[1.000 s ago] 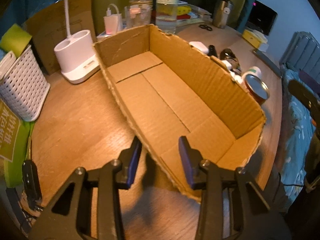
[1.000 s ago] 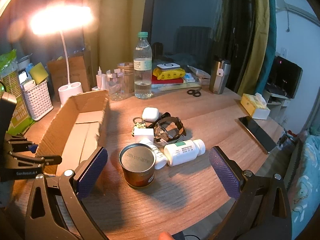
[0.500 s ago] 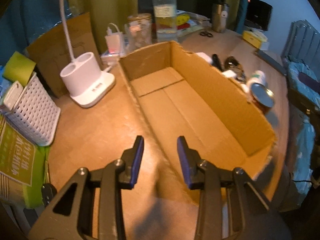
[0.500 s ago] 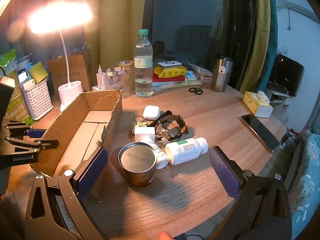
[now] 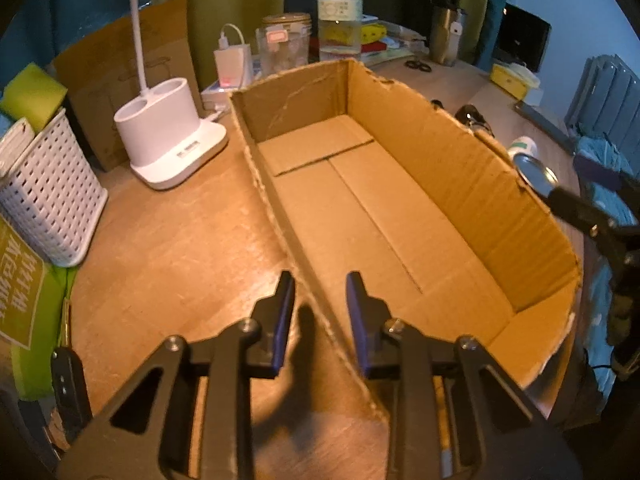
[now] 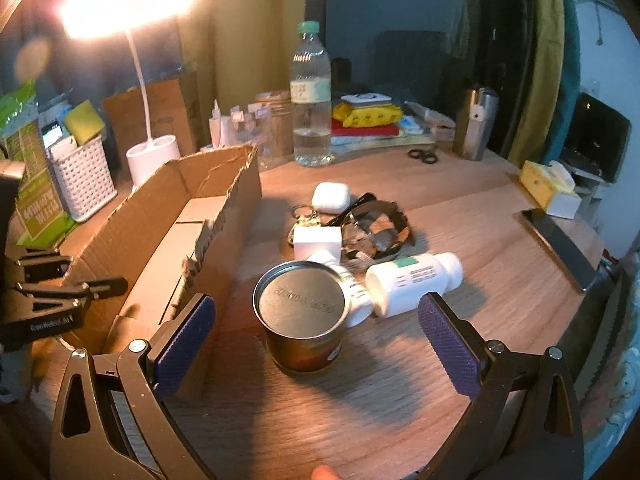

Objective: Organize rigid objects
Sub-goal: 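Close the right gripper around the red-labelled tin can, then carry the tin can with the right gripper and lower it into the box, then open the right gripper and move it to the white medicine bottle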

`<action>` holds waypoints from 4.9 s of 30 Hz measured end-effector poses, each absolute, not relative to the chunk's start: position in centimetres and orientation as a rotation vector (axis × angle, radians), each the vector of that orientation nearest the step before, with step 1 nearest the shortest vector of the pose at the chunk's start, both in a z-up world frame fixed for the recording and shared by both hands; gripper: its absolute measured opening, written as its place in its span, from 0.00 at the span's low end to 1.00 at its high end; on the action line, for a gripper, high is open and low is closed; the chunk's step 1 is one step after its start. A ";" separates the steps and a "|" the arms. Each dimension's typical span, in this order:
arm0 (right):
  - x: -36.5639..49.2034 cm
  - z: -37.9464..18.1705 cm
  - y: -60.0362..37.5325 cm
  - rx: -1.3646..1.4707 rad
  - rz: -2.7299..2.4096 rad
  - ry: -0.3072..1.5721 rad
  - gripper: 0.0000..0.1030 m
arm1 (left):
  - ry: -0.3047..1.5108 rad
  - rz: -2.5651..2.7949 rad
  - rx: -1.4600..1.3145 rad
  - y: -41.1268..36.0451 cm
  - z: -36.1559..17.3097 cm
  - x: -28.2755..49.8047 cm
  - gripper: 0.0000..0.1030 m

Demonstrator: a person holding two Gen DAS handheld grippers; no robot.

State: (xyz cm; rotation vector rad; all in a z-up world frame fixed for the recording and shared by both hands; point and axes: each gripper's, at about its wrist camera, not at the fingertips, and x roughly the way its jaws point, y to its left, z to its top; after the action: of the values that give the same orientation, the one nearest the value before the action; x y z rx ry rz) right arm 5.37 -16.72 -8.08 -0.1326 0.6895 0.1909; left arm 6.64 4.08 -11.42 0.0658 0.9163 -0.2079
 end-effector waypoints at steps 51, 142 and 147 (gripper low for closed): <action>6.1 -7.1 -17.7 -0.074 0.187 0.681 0.56 | 0.799 -0.159 0.046 4.0 -11.9 6.2 0.20; 4.6 -5.0 -15.2 -0.099 0.302 0.666 0.70 | 0.800 -0.148 0.042 4.3 -11.9 6.4 0.20; 6.0 -6.4 -16.9 -0.082 0.242 0.691 0.70 | 0.801 -0.149 0.041 4.3 -11.9 6.4 0.20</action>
State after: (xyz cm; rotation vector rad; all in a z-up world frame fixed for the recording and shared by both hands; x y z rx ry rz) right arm 6.00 -16.89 -6.39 -0.0817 0.6911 0.2423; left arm 6.36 4.33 -11.92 0.0411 0.8005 -0.1485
